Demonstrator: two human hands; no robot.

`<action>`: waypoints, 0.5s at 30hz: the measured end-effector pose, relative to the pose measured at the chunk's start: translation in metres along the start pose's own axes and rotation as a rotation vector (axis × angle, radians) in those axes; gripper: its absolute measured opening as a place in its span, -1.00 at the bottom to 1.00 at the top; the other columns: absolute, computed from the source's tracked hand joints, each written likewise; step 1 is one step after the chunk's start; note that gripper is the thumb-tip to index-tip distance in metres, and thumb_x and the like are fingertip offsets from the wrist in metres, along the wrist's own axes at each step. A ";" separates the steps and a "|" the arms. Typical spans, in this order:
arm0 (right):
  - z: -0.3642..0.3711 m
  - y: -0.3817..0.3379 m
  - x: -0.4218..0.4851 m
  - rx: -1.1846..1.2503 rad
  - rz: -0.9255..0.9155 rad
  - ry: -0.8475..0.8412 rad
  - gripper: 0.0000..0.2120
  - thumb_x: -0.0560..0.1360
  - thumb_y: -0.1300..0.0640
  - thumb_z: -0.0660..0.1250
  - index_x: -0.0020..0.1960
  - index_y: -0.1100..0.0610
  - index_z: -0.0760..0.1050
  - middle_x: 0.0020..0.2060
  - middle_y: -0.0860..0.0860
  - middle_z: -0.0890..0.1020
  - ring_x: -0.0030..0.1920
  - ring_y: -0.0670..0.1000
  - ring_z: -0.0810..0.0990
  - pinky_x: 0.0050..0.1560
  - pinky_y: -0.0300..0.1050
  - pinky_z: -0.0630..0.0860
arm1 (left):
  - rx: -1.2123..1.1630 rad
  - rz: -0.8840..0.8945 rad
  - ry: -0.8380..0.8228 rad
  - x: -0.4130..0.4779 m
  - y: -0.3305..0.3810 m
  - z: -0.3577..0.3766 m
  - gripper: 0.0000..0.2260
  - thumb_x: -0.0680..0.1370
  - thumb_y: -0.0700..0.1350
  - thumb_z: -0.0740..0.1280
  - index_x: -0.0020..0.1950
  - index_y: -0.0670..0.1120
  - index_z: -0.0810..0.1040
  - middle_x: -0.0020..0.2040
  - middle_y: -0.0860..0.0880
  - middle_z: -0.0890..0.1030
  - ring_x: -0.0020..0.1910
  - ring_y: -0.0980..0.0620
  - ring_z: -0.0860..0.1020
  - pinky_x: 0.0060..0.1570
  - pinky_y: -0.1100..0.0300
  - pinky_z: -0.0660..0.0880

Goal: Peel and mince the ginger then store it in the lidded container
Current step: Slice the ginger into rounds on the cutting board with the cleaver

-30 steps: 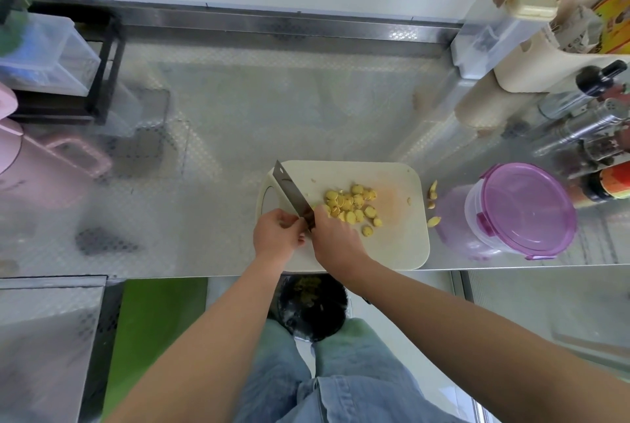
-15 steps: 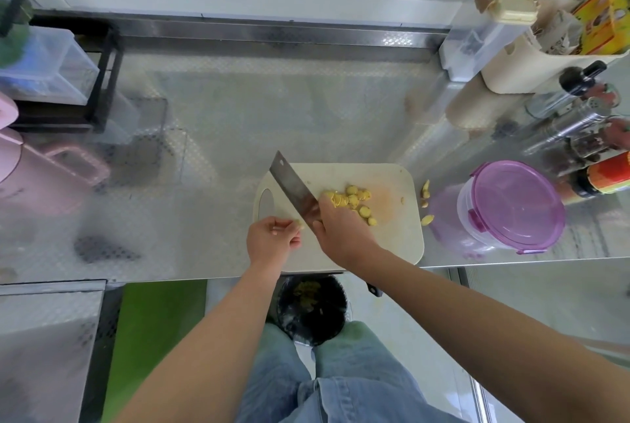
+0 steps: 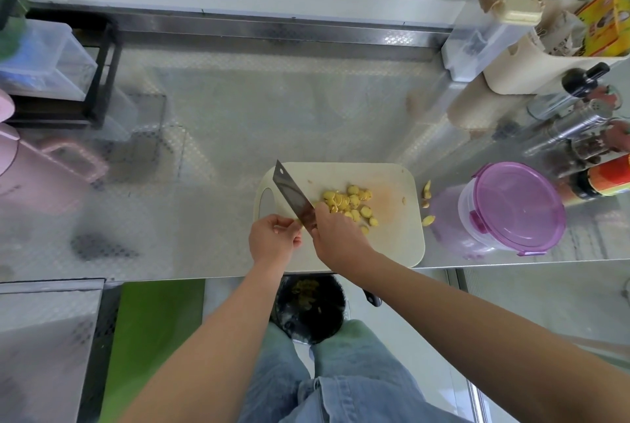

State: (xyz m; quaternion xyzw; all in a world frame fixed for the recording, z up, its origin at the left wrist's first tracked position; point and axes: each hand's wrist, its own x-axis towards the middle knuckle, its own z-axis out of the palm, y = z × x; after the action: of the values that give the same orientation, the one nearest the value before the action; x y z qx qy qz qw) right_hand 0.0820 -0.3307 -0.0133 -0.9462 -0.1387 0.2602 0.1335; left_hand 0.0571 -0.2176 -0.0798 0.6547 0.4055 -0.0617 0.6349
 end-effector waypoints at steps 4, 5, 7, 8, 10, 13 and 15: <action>-0.001 -0.006 0.007 0.009 -0.004 -0.010 -0.85 0.59 0.26 0.14 -0.04 0.11 0.16 -0.36 -0.02 0.32 -0.39 0.01 0.33 -0.48 -0.13 0.13 | 0.030 0.000 0.002 0.002 0.002 0.000 -0.82 0.45 -0.31 0.45 -0.30 -0.17 0.51 -0.37 -0.16 0.59 -0.35 -0.14 0.57 -0.21 0.05 0.61; -0.002 -0.006 0.006 0.007 -0.005 -0.012 -0.85 0.59 0.26 0.14 -0.04 0.11 0.16 -0.36 -0.02 0.32 -0.40 0.00 0.31 -0.48 -0.13 0.13 | 0.025 -0.003 -0.004 0.003 0.002 0.001 -0.81 0.45 -0.32 0.45 -0.30 -0.17 0.51 -0.37 -0.17 0.58 -0.35 -0.16 0.56 -0.21 0.04 0.60; -0.002 -0.002 0.002 -0.009 -0.004 -0.015 -0.83 0.58 0.29 0.14 -0.03 0.11 0.16 -0.37 -0.01 0.32 -0.40 0.00 0.32 -0.48 -0.13 0.14 | 0.014 -0.012 -0.007 0.003 0.002 0.001 -0.80 0.44 -0.33 0.46 -0.31 -0.17 0.50 -0.38 -0.18 0.58 -0.35 -0.16 0.55 -0.20 0.02 0.59; -0.001 -0.001 -0.001 -0.021 -0.005 -0.018 -0.82 0.56 0.31 0.14 -0.03 0.11 0.15 -0.38 -0.01 0.32 -0.41 -0.01 0.31 -0.48 -0.14 0.13 | 0.019 -0.016 -0.005 0.003 0.003 0.000 -0.81 0.44 -0.32 0.46 -0.31 -0.18 0.51 -0.37 -0.19 0.59 -0.35 -0.16 0.56 -0.19 -0.01 0.61; -0.002 0.000 -0.005 -0.039 -0.006 -0.021 -0.80 0.54 0.35 0.12 -0.04 0.11 0.15 -0.39 -0.01 0.32 -0.43 -0.03 0.28 -0.48 -0.13 0.11 | 0.032 -0.017 -0.015 0.003 0.004 0.001 -0.82 0.44 -0.31 0.47 -0.30 -0.19 0.51 -0.35 -0.19 0.60 -0.35 -0.16 0.57 -0.18 -0.06 0.63; 0.000 -0.002 0.000 -0.050 -0.010 -0.019 -0.82 0.54 0.35 0.10 -0.04 0.12 0.16 -0.39 -0.01 0.31 -0.44 -0.03 0.27 -0.48 -0.14 0.10 | 0.062 0.002 -0.035 0.002 0.005 0.002 -0.79 0.41 -0.30 0.48 -0.35 -0.12 0.51 -0.36 -0.19 0.60 -0.38 -0.14 0.54 -0.19 -0.11 0.59; 0.004 -0.001 0.006 -0.036 -0.003 -0.031 -0.85 0.57 0.32 0.10 -0.04 0.12 0.16 -0.38 -0.01 0.30 -0.43 0.00 0.29 -0.48 -0.13 0.09 | 0.131 0.033 -0.033 0.000 0.003 0.002 -0.81 0.41 -0.26 0.48 -0.34 -0.10 0.53 -0.34 -0.17 0.63 -0.39 -0.15 0.57 -0.20 -0.07 0.60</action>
State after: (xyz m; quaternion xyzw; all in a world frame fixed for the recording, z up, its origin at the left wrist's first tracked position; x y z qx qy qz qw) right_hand 0.0845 -0.3276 -0.0188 -0.9441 -0.1467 0.2722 0.1145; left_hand 0.0600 -0.2191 -0.0781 0.7003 0.3792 -0.0886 0.5983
